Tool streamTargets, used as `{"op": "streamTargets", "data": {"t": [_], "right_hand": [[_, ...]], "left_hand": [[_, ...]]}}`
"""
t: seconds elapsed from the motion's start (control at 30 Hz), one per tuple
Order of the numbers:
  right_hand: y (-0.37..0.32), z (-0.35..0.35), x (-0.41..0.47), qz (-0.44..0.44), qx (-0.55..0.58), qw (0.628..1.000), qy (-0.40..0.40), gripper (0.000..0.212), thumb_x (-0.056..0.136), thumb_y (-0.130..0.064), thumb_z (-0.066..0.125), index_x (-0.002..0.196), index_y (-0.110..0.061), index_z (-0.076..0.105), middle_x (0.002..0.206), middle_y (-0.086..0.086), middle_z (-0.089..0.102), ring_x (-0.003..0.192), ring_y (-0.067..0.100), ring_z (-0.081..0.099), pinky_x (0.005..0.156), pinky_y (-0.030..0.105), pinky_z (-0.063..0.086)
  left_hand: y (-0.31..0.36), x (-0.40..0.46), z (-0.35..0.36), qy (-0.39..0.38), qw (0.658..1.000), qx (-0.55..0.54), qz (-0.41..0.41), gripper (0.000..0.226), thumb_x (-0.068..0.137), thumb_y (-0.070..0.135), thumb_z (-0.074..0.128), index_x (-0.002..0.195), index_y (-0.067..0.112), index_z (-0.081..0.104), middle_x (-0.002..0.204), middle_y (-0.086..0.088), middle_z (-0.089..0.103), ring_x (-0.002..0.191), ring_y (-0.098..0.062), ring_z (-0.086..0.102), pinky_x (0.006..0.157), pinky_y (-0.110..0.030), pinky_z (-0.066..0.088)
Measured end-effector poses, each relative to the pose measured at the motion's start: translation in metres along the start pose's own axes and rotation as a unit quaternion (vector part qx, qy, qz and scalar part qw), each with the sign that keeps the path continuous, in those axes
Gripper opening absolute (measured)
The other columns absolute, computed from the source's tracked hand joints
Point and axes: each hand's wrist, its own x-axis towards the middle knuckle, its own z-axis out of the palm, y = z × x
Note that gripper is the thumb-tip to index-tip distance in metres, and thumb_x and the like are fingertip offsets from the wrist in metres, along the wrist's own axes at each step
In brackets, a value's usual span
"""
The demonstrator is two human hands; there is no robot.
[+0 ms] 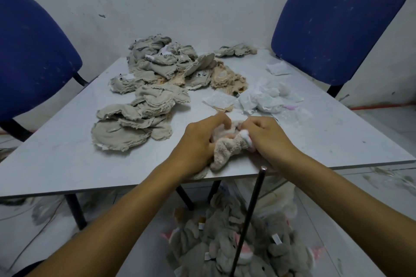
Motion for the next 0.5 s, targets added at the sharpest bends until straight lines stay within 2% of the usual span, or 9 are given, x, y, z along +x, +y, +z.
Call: {"op": "streamTargets", "data": {"t": [0.03,0.1,0.2,0.23,0.3,0.37,0.43,0.5], "right_hand": [[0.000,0.000,0.001,0.007,0.013,1.000,0.010,0.033,0.091,-0.015,0.053,0.061,-0.003,0.048,0.058,0.005,0.041,0.059,0.016,0.037,0.059,0.032,0.029],[0.001,0.002,0.003,0.023,0.042,0.999,0.018,0.031,0.091,-0.013,0.052,0.061,-0.009,0.050,0.055,0.004,0.041,0.055,0.016,0.038,0.055,0.030,0.029],[0.001,0.001,0.003,0.022,0.058,0.998,0.011,0.033,0.090,-0.012,0.051,0.057,-0.014,0.048,0.052,0.001,0.040,0.052,0.014,0.036,0.054,0.029,0.027],[0.001,0.001,0.002,0.009,0.050,0.999,-0.001,0.035,0.089,-0.013,0.052,0.055,-0.016,0.046,0.052,-0.001,0.039,0.052,0.012,0.035,0.055,0.029,0.027],[0.001,0.002,-0.001,-0.031,0.008,0.999,-0.039,0.038,0.088,-0.017,0.054,0.051,-0.021,0.045,0.049,-0.009,0.041,0.050,0.007,0.035,0.052,0.027,0.029],[-0.002,0.009,-0.005,-0.070,-0.051,0.993,-0.074,0.036,0.086,-0.020,0.060,0.052,-0.022,0.049,0.050,-0.011,0.047,0.049,0.003,0.039,0.051,0.023,0.031],[-0.003,0.016,-0.007,-0.091,-0.068,0.990,-0.085,0.031,0.082,-0.020,0.062,0.054,-0.019,0.049,0.053,-0.006,0.049,0.051,0.005,0.041,0.052,0.027,0.034],[-0.004,0.018,-0.008,-0.088,-0.069,0.990,-0.088,0.029,0.082,-0.022,0.061,0.056,-0.016,0.051,0.054,-0.003,0.051,0.052,0.006,0.043,0.051,0.026,0.036]], "left_hand": [[0.000,0.000,-0.001,-0.010,1.000,0.002,0.021,0.016,0.087,0.017,0.071,0.097,0.021,0.060,0.088,0.001,0.065,0.074,-0.017,0.054,0.062,-0.028,0.042],[0.000,0.000,-0.002,-0.023,0.999,-0.003,0.045,0.011,0.087,0.016,0.068,0.097,0.016,0.065,0.102,0.004,0.065,0.089,-0.015,0.058,0.074,-0.028,0.046],[0.001,-0.003,-0.002,-0.020,0.999,-0.023,0.037,0.008,0.085,0.020,0.066,0.093,0.019,0.067,0.105,0.006,0.066,0.097,-0.012,0.059,0.083,-0.027,0.047],[0.001,-0.004,-0.002,-0.006,0.999,-0.030,0.017,0.006,0.085,0.020,0.068,0.090,0.021,0.066,0.101,0.007,0.066,0.094,-0.012,0.060,0.081,-0.029,0.048],[0.003,-0.005,0.000,0.048,0.997,-0.036,-0.043,0.015,0.083,0.018,0.071,0.085,0.026,0.059,0.089,0.010,0.065,0.084,-0.014,0.060,0.072,-0.031,0.048],[0.006,-0.003,0.003,0.120,0.987,-0.056,-0.093,0.021,0.079,0.014,0.070,0.084,0.027,0.054,0.085,0.011,0.063,0.077,-0.010,0.059,0.064,-0.027,0.047],[0.007,-0.002,0.004,0.178,0.975,-0.065,-0.114,0.023,0.077,0.012,0.067,0.084,0.029,0.053,0.085,0.014,0.063,0.079,-0.005,0.059,0.062,-0.021,0.046],[0.006,-0.002,0.005,0.198,0.970,-0.069,-0.124,0.023,0.077,0.013,0.066,0.084,0.029,0.052,0.086,0.013,0.063,0.082,-0.004,0.060,0.064,-0.023,0.048]]}}
